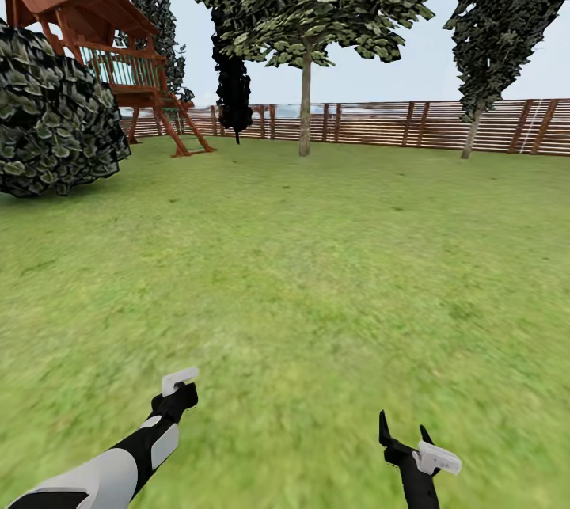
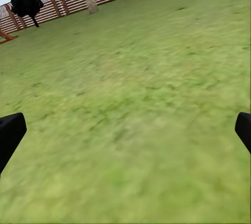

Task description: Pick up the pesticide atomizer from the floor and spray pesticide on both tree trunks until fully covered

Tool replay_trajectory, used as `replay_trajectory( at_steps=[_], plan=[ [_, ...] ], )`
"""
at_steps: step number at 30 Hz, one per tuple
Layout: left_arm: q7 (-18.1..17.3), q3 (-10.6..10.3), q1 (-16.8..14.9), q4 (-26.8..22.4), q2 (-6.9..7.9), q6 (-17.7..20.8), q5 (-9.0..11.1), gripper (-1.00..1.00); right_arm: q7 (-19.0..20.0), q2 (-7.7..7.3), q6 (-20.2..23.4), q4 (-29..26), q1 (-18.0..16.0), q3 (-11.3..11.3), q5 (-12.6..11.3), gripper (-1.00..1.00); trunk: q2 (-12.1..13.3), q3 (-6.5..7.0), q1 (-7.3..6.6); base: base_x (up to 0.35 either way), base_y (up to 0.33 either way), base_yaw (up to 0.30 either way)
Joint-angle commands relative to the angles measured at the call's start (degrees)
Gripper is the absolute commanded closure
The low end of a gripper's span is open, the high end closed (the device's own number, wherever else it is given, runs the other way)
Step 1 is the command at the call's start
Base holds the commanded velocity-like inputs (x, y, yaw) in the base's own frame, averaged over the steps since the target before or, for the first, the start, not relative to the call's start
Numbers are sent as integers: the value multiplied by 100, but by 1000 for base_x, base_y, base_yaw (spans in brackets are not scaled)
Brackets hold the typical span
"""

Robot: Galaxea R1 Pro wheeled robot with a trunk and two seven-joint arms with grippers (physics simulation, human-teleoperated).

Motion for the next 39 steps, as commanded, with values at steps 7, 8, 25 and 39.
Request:
replay_trajectory(
  at_steps=[7,8,25,39],
  plan=[
    [1,-2,0,-1,0,0,-2,100,-2,2,0,0,0,1,0,-100,0,0,0,335,113,0],
    [1,-2,0,-1,0,0,-2,100,-1,2,0,0,0,1,0,-100,0,0,0,335,113,0],
    [1,-2,0,-1,0,0,-2,100,-1,2,0,0,0,0,0,-100,0,0,0,335,113,0],
    [1,-2,0,-1,0,0,-2,100,-3,-1,0,0,0,0,1,-100,0,0,0,335,113,0]
  ],
)
